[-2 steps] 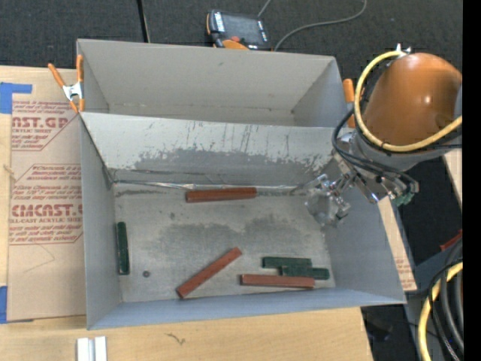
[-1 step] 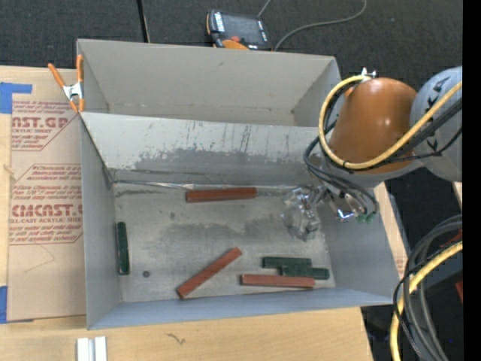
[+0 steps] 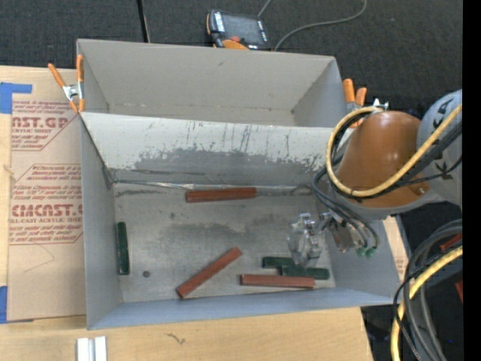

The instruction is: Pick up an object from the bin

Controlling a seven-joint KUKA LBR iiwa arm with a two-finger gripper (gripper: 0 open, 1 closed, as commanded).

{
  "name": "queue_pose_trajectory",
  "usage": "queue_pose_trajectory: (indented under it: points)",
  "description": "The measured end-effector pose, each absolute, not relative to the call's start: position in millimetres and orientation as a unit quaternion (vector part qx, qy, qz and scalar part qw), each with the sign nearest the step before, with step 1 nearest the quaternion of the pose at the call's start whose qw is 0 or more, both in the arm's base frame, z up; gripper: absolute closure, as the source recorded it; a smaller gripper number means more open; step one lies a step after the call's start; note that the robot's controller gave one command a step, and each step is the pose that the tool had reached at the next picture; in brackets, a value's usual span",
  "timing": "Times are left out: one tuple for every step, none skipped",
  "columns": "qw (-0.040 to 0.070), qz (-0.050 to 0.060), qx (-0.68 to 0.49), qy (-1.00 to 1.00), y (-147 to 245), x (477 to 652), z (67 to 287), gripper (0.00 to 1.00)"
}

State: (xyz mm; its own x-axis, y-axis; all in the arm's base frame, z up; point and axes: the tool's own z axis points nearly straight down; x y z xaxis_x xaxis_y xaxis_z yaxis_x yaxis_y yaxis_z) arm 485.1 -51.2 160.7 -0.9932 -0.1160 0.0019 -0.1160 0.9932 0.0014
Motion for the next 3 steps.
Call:
queue_pose_trajectory:
  points:
    - [0.0, 0.0, 0.059, -0.998, -51, 485.9, 161, 0.0]
    - [0.003, -0.001, -0.044, -0.999, -60, 488.3, 67, 0.0]
    - [0.001, -0.001, -0.043, -0.999, -60, 490.4, 72, 1.0]
